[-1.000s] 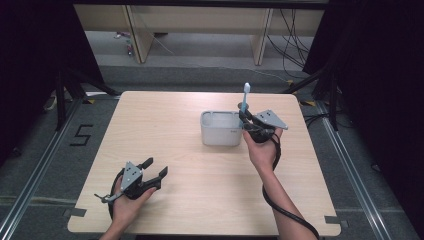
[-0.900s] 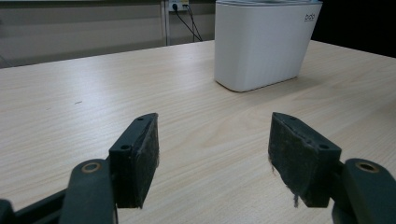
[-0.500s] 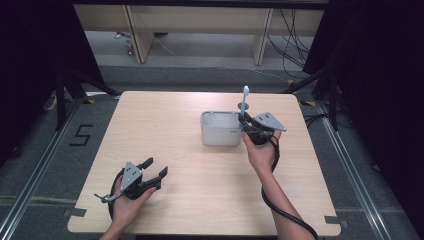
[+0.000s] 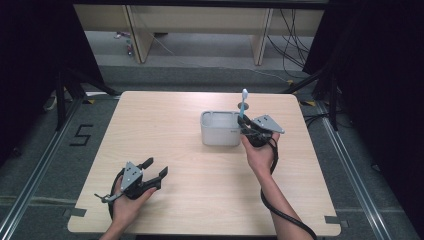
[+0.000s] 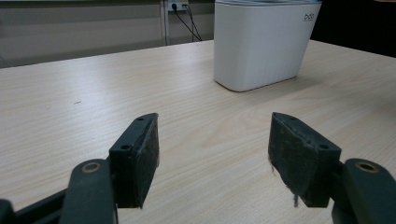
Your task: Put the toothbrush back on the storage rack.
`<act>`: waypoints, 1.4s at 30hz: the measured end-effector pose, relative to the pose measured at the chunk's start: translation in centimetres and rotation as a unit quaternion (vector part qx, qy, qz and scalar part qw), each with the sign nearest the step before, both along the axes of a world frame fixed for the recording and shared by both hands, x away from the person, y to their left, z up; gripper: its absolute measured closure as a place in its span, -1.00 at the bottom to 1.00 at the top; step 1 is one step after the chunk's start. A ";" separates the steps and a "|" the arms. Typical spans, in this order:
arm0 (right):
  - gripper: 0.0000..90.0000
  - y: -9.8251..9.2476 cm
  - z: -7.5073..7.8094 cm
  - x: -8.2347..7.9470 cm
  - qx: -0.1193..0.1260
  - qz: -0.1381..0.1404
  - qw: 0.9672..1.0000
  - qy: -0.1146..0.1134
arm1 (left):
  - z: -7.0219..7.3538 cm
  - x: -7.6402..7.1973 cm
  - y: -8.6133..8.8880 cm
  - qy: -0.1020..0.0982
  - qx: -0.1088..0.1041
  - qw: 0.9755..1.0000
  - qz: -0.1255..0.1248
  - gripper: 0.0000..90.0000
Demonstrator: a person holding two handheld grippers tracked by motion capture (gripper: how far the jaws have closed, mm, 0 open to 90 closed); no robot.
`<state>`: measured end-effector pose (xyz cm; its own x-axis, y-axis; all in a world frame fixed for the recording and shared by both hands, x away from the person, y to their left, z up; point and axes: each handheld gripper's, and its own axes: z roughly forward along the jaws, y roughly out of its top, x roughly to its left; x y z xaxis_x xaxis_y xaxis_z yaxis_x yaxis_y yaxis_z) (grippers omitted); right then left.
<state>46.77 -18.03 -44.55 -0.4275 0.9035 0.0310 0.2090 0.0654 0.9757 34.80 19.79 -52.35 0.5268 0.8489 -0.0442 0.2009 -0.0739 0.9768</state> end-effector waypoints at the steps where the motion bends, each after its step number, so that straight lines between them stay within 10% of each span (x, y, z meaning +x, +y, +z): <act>1: 0.75 0.0 -0.1 0.0 0.000 0.005 1.000 0.005 | 0.0 0.0 0.0 0.003 0.002 1.000 0.001 -0.26; 33: 0.74 0.4 -1.3 0.1 0.005 0.004 1.000 0.017 | 0.1 -0.1 0.1 0.005 0.005 1.000 0.001 -0.26; 42: 0.32 0.3 -1.1 -0.3 -0.008 0.001 1.000 0.009 | 0.1 -0.1 0.0 0.004 0.006 1.000 0.001 -0.26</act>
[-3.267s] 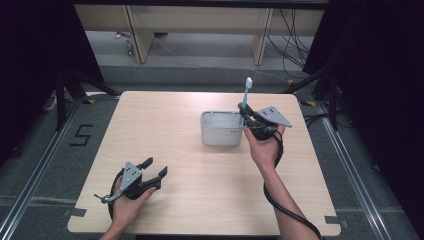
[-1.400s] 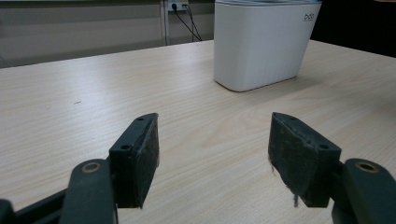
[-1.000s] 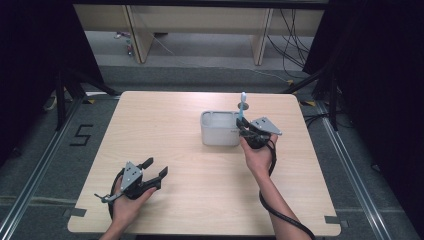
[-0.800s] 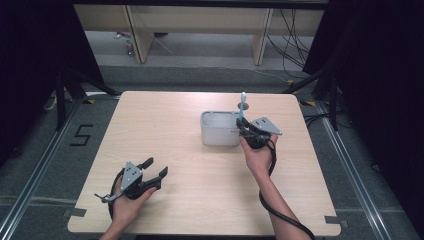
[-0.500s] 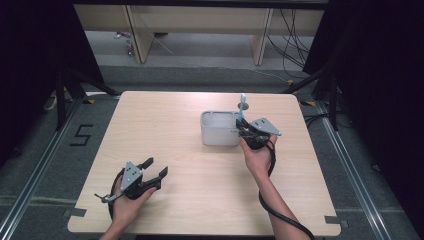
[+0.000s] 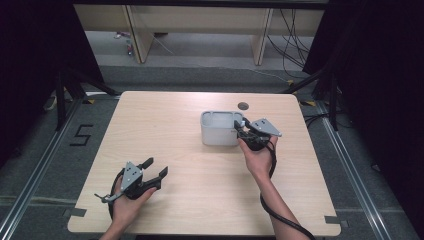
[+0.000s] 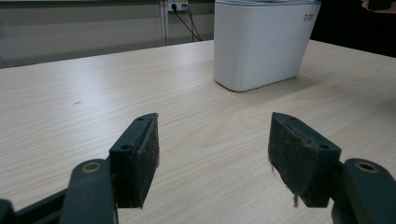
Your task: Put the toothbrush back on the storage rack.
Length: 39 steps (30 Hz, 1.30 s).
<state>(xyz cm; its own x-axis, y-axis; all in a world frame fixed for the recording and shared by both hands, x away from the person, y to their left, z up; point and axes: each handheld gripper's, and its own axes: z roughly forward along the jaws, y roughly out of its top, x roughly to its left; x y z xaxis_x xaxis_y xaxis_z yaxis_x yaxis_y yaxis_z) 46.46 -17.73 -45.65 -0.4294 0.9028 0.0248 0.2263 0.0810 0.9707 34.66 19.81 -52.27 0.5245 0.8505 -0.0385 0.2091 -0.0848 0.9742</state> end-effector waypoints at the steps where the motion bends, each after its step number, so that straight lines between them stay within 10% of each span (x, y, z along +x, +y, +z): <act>1: 0.29 0.0 0.0 -0.1 0.006 -0.006 1.000 0.001 | 0.0 0.0 0.0 0.000 0.000 1.000 0.001 -0.26; 19: -0.12 -1.0 0.2 -1.7 0.013 0.007 0.999 0.036 | 0.0 0.0 0.1 0.001 -0.004 1.000 0.001 -0.26; 39: -0.10 -2.3 -1.5 -5.0 0.009 0.024 0.998 0.051 | 0.0 0.0 0.1 0.001 -0.006 1.000 0.002 -0.27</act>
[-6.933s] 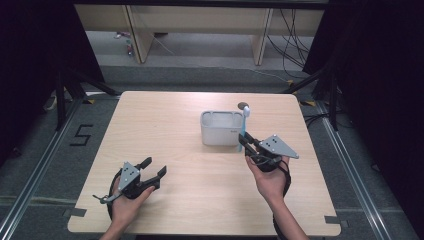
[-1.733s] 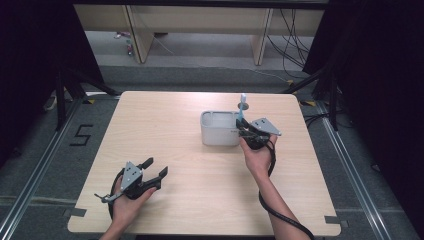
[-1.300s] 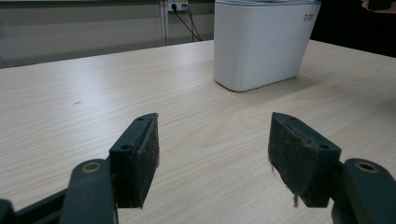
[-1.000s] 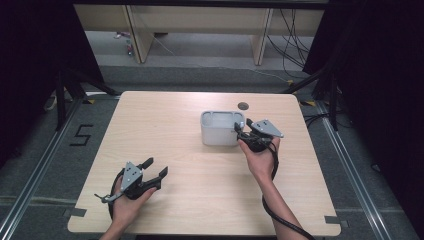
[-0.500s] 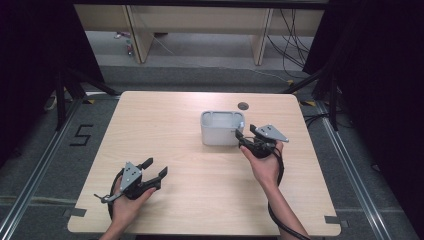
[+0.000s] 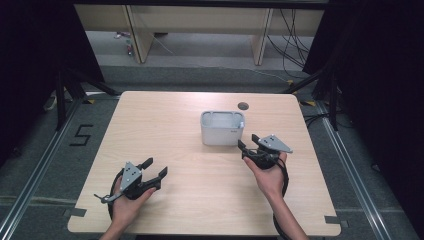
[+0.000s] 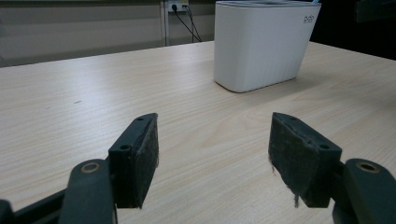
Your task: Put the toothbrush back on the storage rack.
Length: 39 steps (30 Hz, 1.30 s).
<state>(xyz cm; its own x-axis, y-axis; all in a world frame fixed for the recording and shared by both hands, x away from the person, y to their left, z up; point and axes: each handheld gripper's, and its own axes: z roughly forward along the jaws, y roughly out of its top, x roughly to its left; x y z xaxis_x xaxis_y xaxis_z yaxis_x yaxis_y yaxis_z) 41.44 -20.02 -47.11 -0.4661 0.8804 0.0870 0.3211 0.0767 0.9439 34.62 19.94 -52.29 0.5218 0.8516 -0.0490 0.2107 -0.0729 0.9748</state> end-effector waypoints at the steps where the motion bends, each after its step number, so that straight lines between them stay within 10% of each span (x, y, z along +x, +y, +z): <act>1: -0.11 -0.1 -0.1 -0.1 -0.009 0.000 1.000 -0.003 | 0.0 0.0 0.0 0.000 0.000 1.000 0.000 -0.27; 33: -0.09 -3.9 -4.1 -5.6 -0.004 -0.024 0.998 0.052 | 0.0 0.0 -0.1 0.000 0.003 1.000 0.003 -0.27; 39: -0.07 -4.3 -4.3 -5.7 -0.010 -0.017 1.000 0.011 | 0.0 -0.1 0.0 0.000 0.001 1.000 0.002 -0.27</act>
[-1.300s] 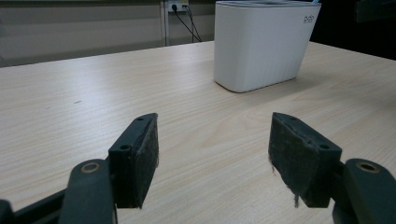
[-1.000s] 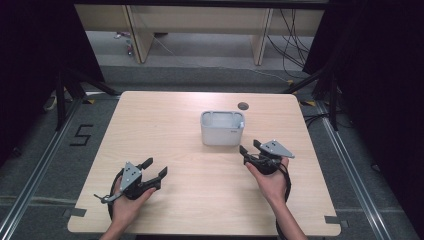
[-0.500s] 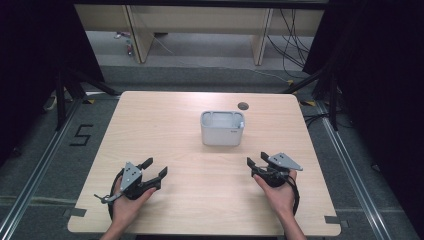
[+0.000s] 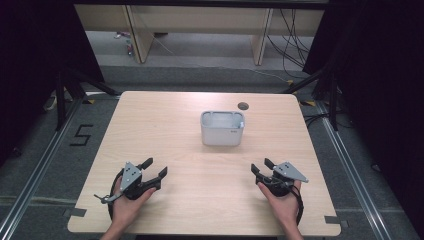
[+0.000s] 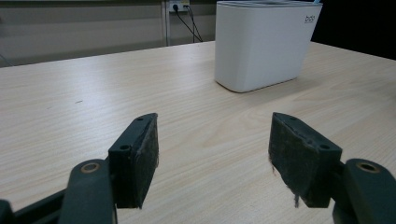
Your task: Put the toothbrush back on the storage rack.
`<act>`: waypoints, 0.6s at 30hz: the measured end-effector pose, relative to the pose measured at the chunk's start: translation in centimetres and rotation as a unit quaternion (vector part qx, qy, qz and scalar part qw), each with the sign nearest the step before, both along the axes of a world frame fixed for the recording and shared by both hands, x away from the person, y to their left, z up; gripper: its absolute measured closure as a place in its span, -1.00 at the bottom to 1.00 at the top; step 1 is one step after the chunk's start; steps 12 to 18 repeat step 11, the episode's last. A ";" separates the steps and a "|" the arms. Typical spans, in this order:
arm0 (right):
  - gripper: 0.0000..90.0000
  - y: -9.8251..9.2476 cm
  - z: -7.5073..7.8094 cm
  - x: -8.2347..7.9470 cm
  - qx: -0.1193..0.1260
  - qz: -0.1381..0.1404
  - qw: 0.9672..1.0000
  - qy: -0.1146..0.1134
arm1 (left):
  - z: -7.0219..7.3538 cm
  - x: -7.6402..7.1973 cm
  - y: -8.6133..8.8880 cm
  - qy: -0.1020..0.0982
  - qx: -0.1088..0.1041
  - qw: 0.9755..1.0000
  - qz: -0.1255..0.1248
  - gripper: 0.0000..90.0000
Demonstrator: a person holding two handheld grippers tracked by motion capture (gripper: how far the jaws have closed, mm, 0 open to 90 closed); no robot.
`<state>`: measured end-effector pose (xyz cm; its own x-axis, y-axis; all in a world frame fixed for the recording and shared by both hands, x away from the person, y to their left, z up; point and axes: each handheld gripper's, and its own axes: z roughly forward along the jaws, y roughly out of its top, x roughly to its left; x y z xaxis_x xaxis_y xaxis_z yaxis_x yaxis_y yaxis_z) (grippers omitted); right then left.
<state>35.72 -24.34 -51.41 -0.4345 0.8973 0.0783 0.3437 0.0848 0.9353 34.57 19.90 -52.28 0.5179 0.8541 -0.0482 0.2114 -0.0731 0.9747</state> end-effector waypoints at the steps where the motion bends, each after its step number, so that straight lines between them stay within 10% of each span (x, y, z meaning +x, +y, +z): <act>1: -0.07 0.1 0.0 -0.1 0.010 -0.001 1.000 0.004 | 0.0 0.0 0.0 0.000 0.000 1.000 0.000 -0.27; 18: -0.08 0.2 -0.1 -0.3 0.010 -0.002 1.000 -0.016 | 0.0 0.1 0.1 0.004 -0.003 1.000 -0.001 -0.27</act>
